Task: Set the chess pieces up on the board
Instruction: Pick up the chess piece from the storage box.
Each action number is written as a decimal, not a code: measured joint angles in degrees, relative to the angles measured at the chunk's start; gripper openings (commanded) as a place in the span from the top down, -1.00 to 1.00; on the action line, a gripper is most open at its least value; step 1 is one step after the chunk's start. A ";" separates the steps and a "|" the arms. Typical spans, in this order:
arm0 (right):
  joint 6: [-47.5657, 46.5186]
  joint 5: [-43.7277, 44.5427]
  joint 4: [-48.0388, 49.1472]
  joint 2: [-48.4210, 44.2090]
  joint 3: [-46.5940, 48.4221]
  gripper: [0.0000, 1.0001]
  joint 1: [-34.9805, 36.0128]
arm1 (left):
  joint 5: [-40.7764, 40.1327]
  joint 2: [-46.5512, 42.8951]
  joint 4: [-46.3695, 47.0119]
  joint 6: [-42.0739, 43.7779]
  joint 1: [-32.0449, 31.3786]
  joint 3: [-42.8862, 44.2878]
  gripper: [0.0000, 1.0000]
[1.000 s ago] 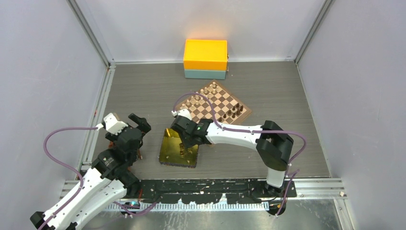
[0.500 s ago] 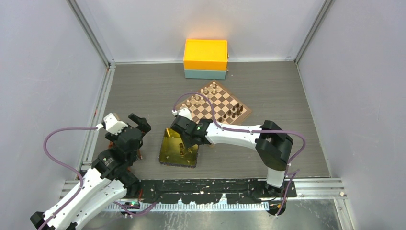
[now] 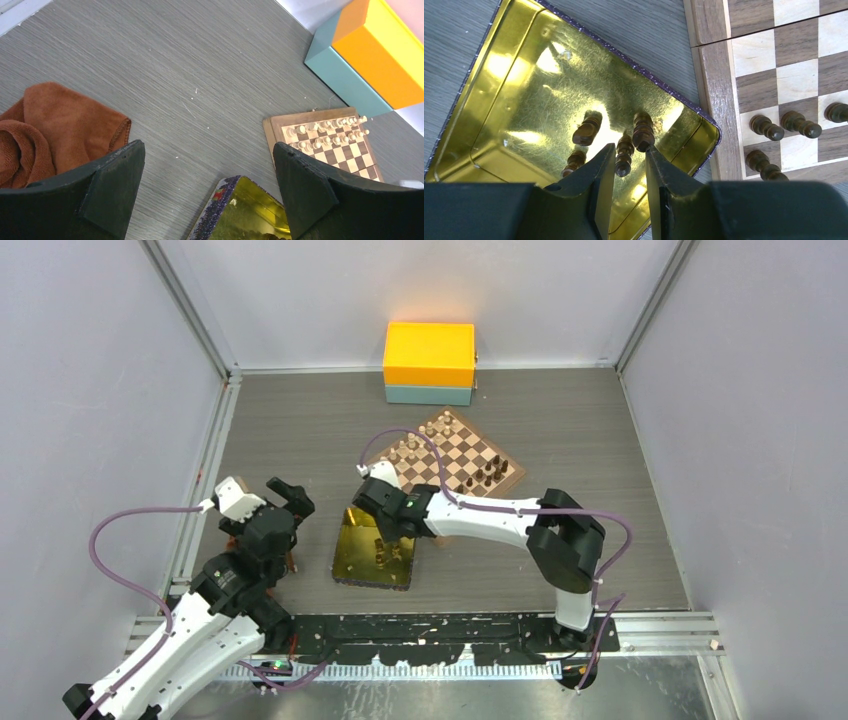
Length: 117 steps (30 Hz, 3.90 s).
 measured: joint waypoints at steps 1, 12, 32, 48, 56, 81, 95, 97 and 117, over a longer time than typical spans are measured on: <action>0.00 0.09 0.00 0.15 0.00 0.31 -0.07 | 0.00 0.00 0.00 0.00 0.00 0.00 -0.99; 0.00 0.37 -0.13 0.37 0.00 0.31 -1.07 | 0.00 -0.04 0.04 0.02 0.00 -0.44 -0.99; -0.11 -0.92 0.15 1.77 0.00 0.75 -2.21 | -0.02 0.59 0.11 0.02 0.00 -0.85 -0.99; -0.20 -1.20 0.37 1.77 0.00 0.98 -2.25 | -0.02 0.94 0.13 0.02 0.00 -0.90 -0.99; -0.72 -1.09 0.42 1.75 0.00 0.98 -2.25 | -0.02 1.27 0.13 0.02 0.00 -0.90 -0.99; -2.97 0.11 0.42 0.66 0.00 0.98 -2.25 | -0.02 2.86 0.55 0.20 0.00 -0.90 -0.99; -3.63 0.74 0.63 -1.73 0.04 0.98 -2.27 | 0.00 3.06 0.57 0.20 0.00 -0.90 -0.99; -3.67 0.81 0.81 -1.77 0.04 0.98 -2.27 | -0.02 3.06 0.57 0.20 0.00 -0.90 -0.99; -4.17 7.28 -4.61 -10.64 2.97 0.98 -2.69 | 0.02 2.75 0.57 0.20 0.00 -0.92 -0.99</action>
